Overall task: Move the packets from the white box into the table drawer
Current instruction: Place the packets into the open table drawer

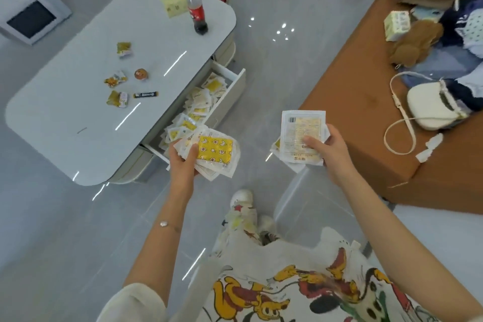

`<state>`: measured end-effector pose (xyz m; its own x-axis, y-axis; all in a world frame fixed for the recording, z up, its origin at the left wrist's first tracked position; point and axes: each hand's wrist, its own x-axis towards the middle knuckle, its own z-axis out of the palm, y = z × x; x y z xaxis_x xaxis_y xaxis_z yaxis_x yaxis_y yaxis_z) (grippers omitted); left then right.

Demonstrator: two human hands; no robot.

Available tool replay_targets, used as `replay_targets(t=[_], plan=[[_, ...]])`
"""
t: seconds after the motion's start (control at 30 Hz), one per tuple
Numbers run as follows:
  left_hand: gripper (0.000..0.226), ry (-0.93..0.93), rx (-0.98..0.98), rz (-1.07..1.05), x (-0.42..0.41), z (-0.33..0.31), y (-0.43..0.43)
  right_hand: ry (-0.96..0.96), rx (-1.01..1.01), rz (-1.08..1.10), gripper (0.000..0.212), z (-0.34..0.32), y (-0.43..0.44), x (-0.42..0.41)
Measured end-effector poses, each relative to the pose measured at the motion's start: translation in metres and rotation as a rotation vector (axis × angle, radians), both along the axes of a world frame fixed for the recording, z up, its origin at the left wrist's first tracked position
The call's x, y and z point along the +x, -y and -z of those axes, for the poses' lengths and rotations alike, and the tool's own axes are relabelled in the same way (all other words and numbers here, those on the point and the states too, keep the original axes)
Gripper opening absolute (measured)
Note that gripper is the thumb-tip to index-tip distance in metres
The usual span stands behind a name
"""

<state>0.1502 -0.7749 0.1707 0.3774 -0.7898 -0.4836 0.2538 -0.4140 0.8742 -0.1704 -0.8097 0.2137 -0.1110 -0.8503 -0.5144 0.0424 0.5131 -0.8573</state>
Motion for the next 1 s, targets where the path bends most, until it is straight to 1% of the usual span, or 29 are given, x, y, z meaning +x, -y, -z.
replay_targets(t=[0.17,0.4,0.5,0.63,0.73,0.83,0.9,1.0], plan=[[0.028,-0.031,0.006,-0.155,0.029,0.016,0.032,0.006,0.016,-0.124,0.037,0.012,0.071,0.047],[0.036,-0.064,0.034,-0.292,0.079,0.035,0.095,-0.009,0.042,-0.294,0.051,0.019,0.17,0.128],[0.036,-0.068,0.034,-0.325,0.105,0.043,0.121,-0.044,0.084,-0.322,0.045,0.024,0.209,0.16],[0.026,-0.095,0.059,-0.361,0.139,0.065,0.15,-0.084,0.146,-0.401,0.033,0.046,0.256,0.201],[0.028,-0.094,0.104,-0.429,0.159,0.09,0.164,-0.113,0.186,-0.439,0.028,0.073,0.282,0.231],[0.029,-0.102,0.165,-0.492,0.176,0.132,0.171,-0.119,0.23,-0.474,0.025,0.116,0.305,0.26],[0.027,-0.101,0.213,-0.522,0.186,0.171,0.172,-0.134,0.272,-0.506,0.023,0.155,0.319,0.28],[0.032,-0.103,0.301,-0.566,0.196,0.241,0.17,-0.156,0.318,-0.575,0.022,0.23,0.336,0.307]])
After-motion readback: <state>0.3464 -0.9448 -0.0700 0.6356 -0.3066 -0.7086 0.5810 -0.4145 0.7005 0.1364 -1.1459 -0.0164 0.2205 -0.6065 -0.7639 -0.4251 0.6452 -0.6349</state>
